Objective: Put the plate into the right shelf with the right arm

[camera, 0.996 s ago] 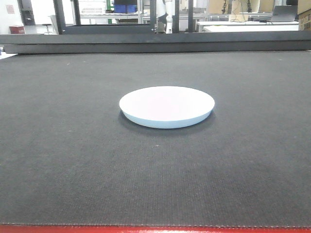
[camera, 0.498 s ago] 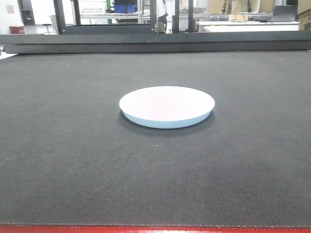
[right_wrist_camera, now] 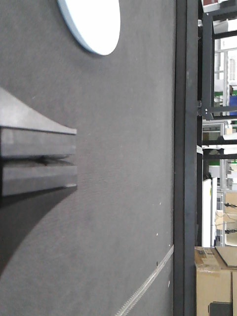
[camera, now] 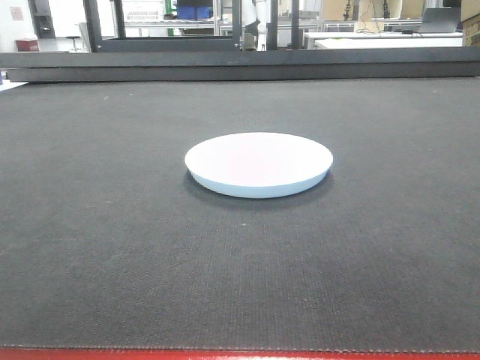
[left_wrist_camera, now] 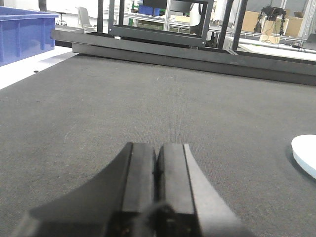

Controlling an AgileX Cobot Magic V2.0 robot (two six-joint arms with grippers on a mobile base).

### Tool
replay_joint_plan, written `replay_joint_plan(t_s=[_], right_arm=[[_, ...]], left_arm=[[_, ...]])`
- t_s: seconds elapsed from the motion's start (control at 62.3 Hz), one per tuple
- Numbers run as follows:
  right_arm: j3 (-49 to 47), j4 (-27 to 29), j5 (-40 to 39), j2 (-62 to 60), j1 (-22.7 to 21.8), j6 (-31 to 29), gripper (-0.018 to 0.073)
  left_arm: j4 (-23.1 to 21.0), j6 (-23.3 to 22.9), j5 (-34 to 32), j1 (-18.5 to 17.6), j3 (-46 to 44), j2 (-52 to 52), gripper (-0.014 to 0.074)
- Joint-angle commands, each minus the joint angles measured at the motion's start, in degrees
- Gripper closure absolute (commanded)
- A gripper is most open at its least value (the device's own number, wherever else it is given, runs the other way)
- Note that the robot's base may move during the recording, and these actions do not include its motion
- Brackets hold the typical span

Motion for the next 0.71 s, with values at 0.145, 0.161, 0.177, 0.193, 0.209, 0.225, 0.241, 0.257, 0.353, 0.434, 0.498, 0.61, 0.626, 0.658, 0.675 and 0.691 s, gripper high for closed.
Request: replay_joint_plan(t_s=[0.145,0.161,0.177,0.193,0.209,0.225,0.241,0.257,0.353,0.434,0.498,0.61,0.626,0.658,0.675,0.691], right_arm=[[-16.5,-0.4,7.5,11.0,-0.2,0.2,0.0332],[-17.1,-0.4,7.6,11.8,-0.2,0.2,0.0306],[-17.9,-0.4,7.6,12.6,-0.2,0.2,0.0265],[-18.4,-0.4,7.7,13.8,-0.2,0.2,0.0239],[-19.1,-0.4,7.7,14.6,-0.2,0.2,0.02],[-19.6,-0.4,7.7,15.9,-0.2,0.2,0.0176],[-20.3,-0.4,7.7,16.8,-0.2,0.2,0.0143],[-20.7,-0.4,7.8,18.1,-0.2,0.2,0.0123],[-23.6,-0.4,8.7,24.7,0.7,0.2,0.0054],[-26.7,-0.4,8.6,31.0,3.2,0.2,0.0061],[-29.9,-0.4,9.3,36.4,5.4,0.2,0.0069],[-38.1,-0.5,12.9,47.5,9.5,1.1,0.0093],[-39.8,-0.5,13.9,48.8,10.2,2.0,0.0099],[-42.8,-0.5,15.4,52.2,11.6,3.1,0.0109],[-44.6,-0.6,16.4,54.2,12.4,3.8,0.0115],[-45.8,-0.7,17.0,55.5,13.0,4.2,0.012]], left_arm=[[0.0,-0.3,-5.3,0.0,0.4,-0.7,0.0643],[0.0,-0.3,-5.3,0.0,0.4,-0.7,0.0643],[0.0,-0.3,-5.3,0.0,0.4,-0.7,0.0643],[0.0,-0.3,-5.3,0.0,0.4,-0.7,0.0643],[0.0,-0.3,-5.3,0.0,0.4,-0.7,0.0643],[0.0,-0.3,-5.3,0.0,0.4,-0.7,0.0643],[0.0,-0.3,-5.3,0.0,0.4,-0.7,0.0643],[0.0,-0.3,-5.3,0.0,0.4,-0.7,0.0643],[0.0,-0.3,-5.3,0.0,0.4,-0.7,0.0643],[0.0,-0.3,-5.3,0.0,0.4,-0.7,0.0643],[0.0,-0.3,-5.3,0.0,0.4,-0.7,0.0643],[0.0,-0.3,-5.3,0.0,0.4,-0.7,0.0643],[0.0,-0.3,-5.3,0.0,0.4,-0.7,0.0643],[0.0,-0.3,-5.3,0.0,0.4,-0.7,0.0643],[0.0,-0.3,-5.3,0.0,0.4,-0.7,0.0643],[0.0,-0.3,-5.3,0.0,0.4,-0.7,0.0643]])
